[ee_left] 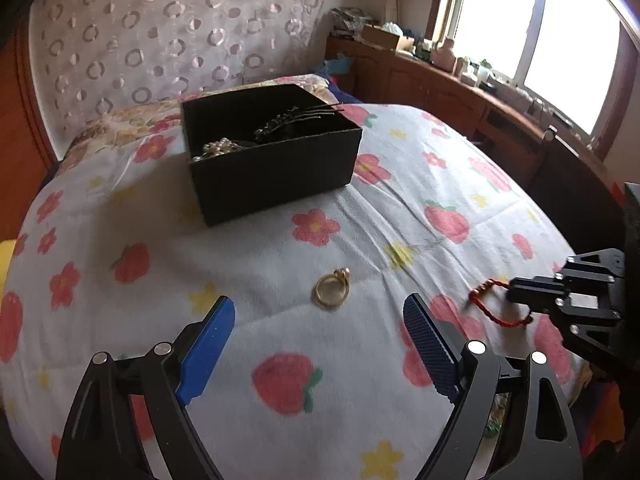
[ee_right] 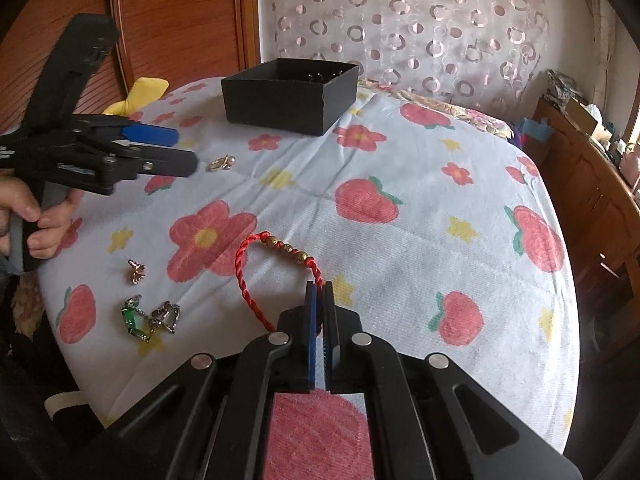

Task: Organize jewelry
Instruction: 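Grasp the gold ring with the left tool while the right tool grasps the red cord bracelet, then drop the gold ring and red cord bracelet into the box from both tools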

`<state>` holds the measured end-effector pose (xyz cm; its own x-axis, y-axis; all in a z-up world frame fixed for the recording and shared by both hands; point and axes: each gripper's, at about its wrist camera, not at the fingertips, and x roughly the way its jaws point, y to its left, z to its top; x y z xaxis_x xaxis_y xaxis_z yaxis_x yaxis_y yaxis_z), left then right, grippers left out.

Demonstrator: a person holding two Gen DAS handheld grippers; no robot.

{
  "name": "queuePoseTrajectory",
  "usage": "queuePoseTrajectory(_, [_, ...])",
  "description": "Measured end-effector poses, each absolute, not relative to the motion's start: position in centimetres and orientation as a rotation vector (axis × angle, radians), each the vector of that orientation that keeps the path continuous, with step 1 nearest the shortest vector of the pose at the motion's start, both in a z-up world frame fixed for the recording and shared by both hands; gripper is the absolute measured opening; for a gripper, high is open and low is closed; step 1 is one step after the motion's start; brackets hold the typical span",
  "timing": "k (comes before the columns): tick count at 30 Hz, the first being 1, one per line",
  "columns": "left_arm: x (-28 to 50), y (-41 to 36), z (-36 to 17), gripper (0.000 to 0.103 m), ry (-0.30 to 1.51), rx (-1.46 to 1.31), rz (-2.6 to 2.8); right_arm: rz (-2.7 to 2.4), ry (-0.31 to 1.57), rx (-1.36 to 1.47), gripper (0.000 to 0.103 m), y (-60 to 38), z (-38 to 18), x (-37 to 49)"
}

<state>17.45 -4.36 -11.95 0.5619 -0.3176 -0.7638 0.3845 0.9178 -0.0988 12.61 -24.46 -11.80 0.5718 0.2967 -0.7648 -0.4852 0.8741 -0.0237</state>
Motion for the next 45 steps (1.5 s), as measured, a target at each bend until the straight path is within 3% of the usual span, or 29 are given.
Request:
queuePoseTrajectory(3, [18.2, -5.2, -12.3, 0.062, 0.904, 0.106, -0.429, 0.465, 0.839, -0.238, 0.004, -24.5, -11.9, 12.5])
queuePoseTrajectory(5, [18.6, -5.8, -12.5, 0.042, 0.921, 0.125, -0.436, 0.466, 0.839, -0.238, 0.004, -24.4, -11.9, 12.5])
queuePoseTrajectory(7, [18.6, -6.7, -12.7, 0.034, 0.927, 0.159, -0.447, 0.464, 0.839, -0.240, 0.004, -24.4, -11.9, 12.4])
queuePoseTrajectory(15, [18.6, -7.6, -12.6, 0.027, 0.917, 0.209, -0.428, 0.464, 0.839, -0.241, 0.004, -24.5, -11.9, 12.4])
queuePoseTrajectory(17, [18.6, -7.6, -12.6, 0.018, 0.913, 0.216, -0.425, 0.464, 0.839, -0.241, 0.004, -24.5, -11.9, 12.4])
queuePoseTrajectory(27, [16.8, -7.0, -10.4, 0.018, 0.843, 0.193, -0.435, 0.469, 0.827, -0.224, 0.003, -24.5, -11.3, 12.5])
queuePoseTrajectory(45, [16.0, -5.4, -4.4, 0.018, 0.708, 0.128, -0.423, 0.498, 0.669, -0.272, 0.003, -22.5, -4.3, 13.1])
